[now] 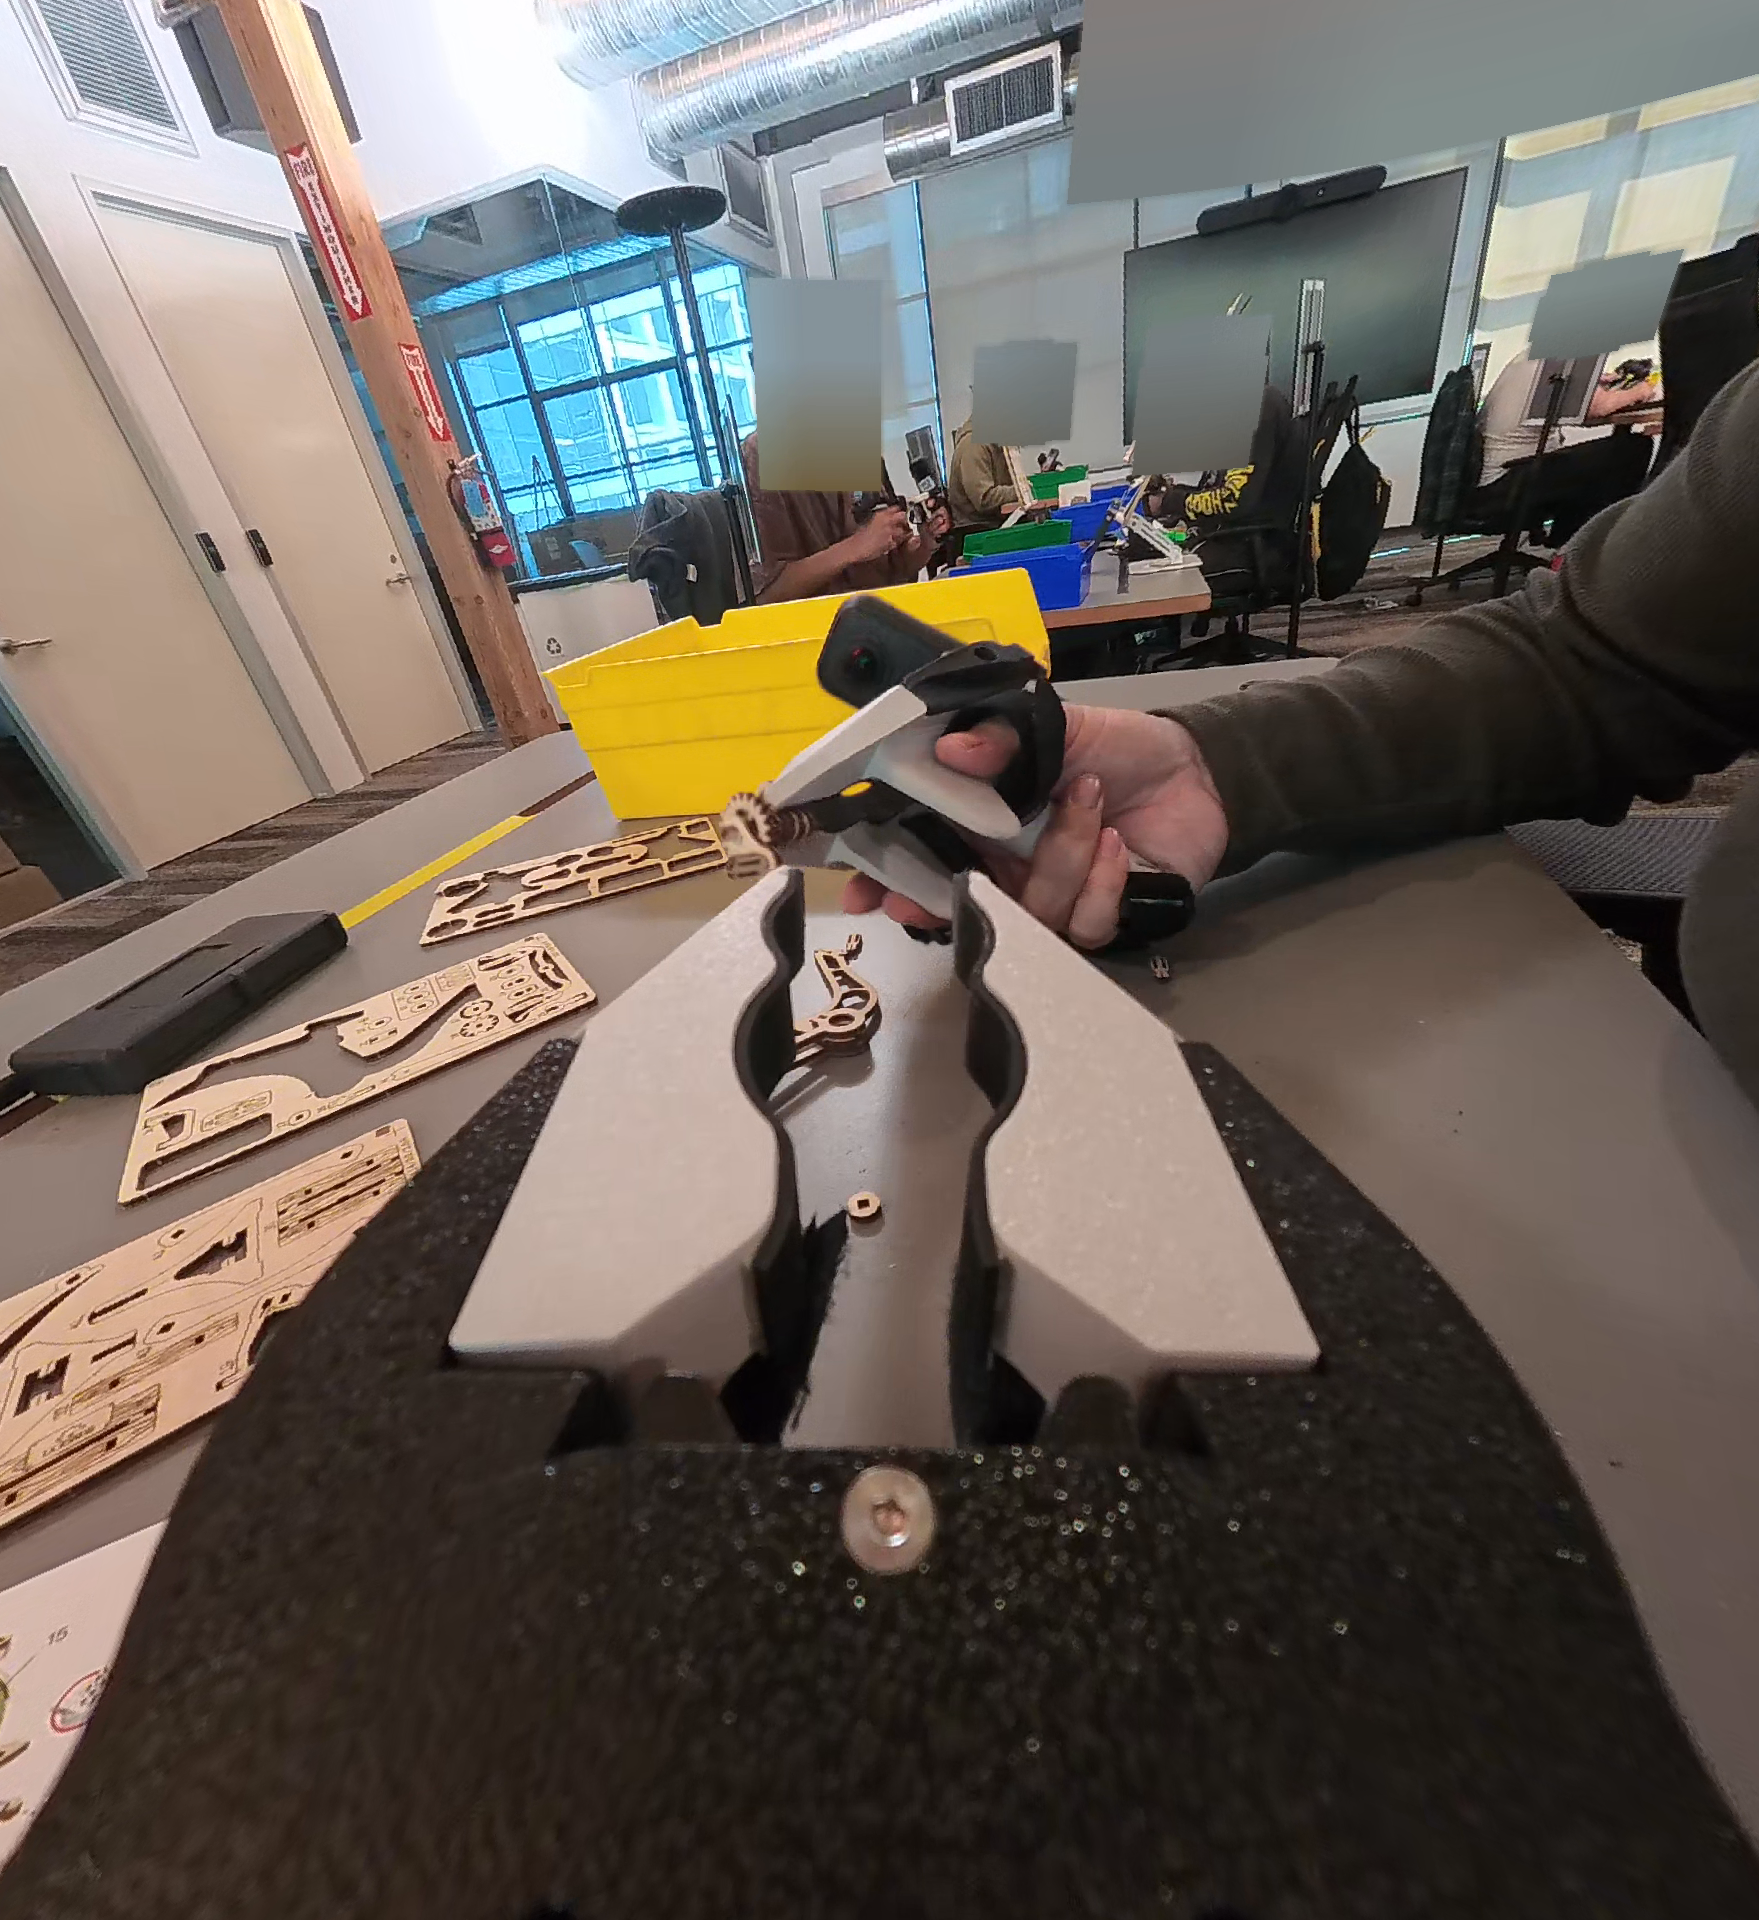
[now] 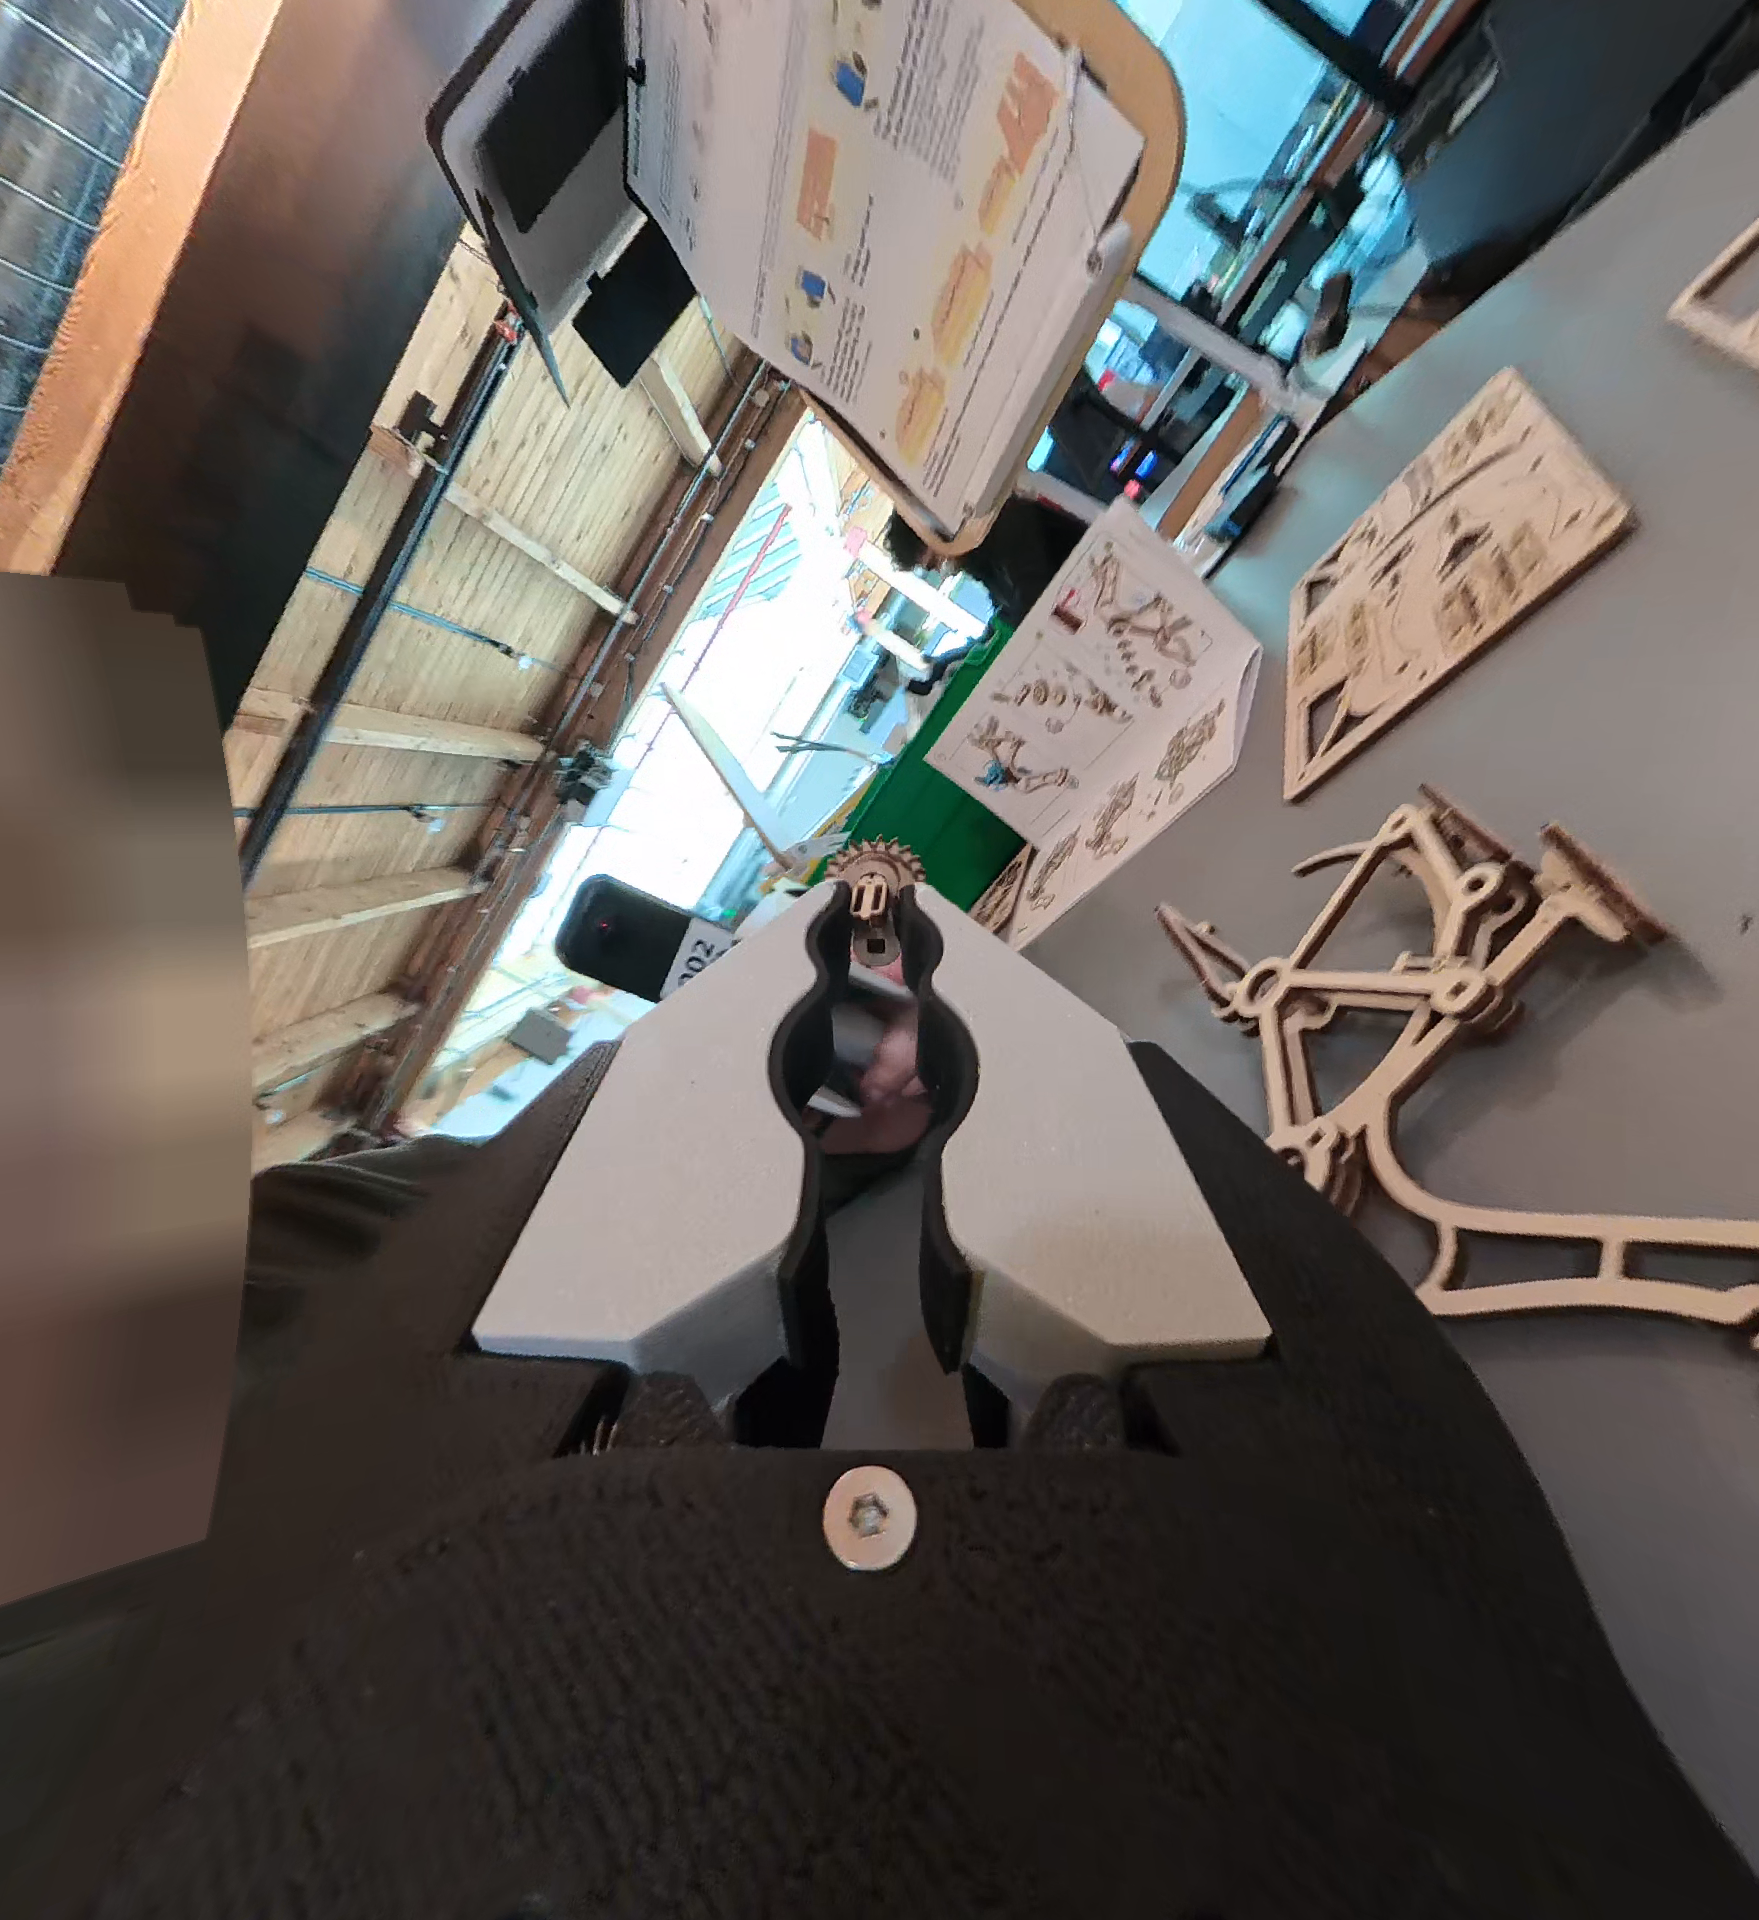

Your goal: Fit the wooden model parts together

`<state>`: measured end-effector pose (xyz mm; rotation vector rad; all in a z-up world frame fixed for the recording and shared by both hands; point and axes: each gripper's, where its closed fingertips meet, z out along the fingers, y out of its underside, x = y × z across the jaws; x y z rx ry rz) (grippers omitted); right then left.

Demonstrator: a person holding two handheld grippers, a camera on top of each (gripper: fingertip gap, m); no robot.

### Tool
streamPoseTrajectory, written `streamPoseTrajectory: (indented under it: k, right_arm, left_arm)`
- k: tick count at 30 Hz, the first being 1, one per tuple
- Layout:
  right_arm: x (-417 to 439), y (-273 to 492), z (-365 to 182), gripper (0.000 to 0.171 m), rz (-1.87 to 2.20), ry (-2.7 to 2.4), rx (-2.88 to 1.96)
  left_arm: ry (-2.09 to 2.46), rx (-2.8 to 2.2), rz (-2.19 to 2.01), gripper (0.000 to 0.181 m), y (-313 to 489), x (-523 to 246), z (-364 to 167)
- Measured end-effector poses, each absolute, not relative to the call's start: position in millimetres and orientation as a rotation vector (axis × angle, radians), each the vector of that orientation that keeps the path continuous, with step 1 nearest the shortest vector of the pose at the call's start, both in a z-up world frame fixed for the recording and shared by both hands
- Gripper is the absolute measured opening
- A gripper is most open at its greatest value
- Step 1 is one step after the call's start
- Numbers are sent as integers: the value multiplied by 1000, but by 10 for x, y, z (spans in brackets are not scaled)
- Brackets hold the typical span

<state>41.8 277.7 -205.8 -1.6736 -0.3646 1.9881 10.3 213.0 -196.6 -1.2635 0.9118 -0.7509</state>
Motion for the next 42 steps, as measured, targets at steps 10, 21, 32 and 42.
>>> streamPoseTrajectory:
  k: [10, 21, 32, 42]
  right_arm:
    - [617, 2744, -2539, 8, 1487, -879, -2007]
    - [824, 2830, -2588, 7, 1253, -972, -2050]
    - [790, 2804, -2685, 7, 1218, -1010, -2067]
    - [814, 2844, -2696, 7, 1129, -1041, -2054]
  left_arm:
    - [913, -1262, -751, 24, 2127, 106, -1966]
    - [917, -1264, -749, 23, 2128, 112, -1973]
    - [924, -1262, -747, 22, 2124, 117, -1978]
    - [930, -1262, -745, 22, 2119, 122, -1982]
